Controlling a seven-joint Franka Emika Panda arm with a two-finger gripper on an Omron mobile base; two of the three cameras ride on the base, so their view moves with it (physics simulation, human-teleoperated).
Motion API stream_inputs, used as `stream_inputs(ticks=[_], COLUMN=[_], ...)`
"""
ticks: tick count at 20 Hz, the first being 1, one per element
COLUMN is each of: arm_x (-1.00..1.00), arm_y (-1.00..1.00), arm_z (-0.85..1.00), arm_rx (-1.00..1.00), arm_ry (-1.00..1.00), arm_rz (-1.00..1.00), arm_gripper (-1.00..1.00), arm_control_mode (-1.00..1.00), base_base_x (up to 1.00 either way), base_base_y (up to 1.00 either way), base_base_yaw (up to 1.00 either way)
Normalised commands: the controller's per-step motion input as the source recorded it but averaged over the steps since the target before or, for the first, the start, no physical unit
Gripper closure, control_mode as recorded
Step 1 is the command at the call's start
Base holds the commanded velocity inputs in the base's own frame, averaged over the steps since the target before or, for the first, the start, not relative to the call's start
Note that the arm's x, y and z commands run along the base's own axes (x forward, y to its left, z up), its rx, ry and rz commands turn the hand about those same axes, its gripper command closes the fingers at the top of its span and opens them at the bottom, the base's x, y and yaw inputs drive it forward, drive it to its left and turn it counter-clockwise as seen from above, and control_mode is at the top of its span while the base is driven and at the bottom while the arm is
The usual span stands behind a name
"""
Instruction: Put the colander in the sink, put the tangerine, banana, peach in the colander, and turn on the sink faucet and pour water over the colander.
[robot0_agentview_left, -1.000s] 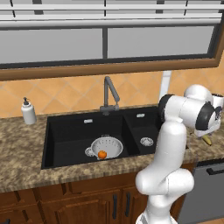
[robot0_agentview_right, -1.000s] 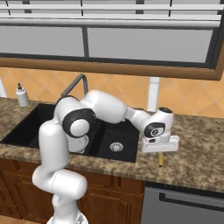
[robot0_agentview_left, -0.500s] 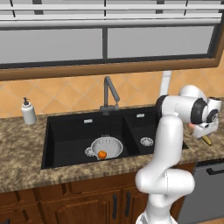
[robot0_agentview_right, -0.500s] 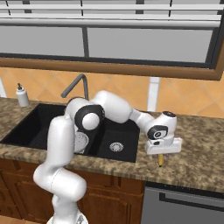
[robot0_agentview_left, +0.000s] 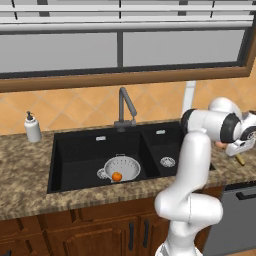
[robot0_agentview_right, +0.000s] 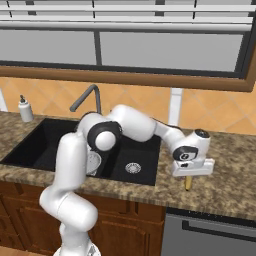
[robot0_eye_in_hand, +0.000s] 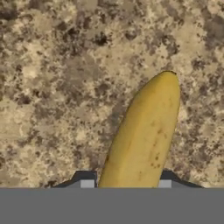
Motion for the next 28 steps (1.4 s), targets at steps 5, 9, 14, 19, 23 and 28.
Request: stream_inputs(ticks=[5, 9, 14, 19, 23, 28], arm_x=[-0.66, -0.42, -0.46, -0.44, -0.43, -0.53], arm_y=[0.22, 0.66, 0.92, 1.0, 1.0, 1.0], arm_z=[0.84, 0.84, 0.84, 0.82, 0.85, 0.93], arm_rx=[-0.01, -0.08, -0.13, -0.21, -0.22, -0.07], arm_ry=[-0.33, -0.25, -0.13, 0.0, 0.0, 0.04], arm_rz=[0.1, 0.27, 0.12, 0.0, -0.01, 0.0], arm_gripper=[1.0, 1.0, 1.0, 1.0, 1.0, 1.0], arm_control_mode=[-1.0, -1.0, -1.0, -1.0, -1.0, -1.0], base_base_x=[0.0, 0.0, 0.0, 0.0, 0.0, 0.0], base_base_y=[0.0, 0.0, 0.0, 0.0, 0.0, 0.0], base_base_yaw=[0.0, 0.0, 0.0, 0.0, 0.0, 0.0])
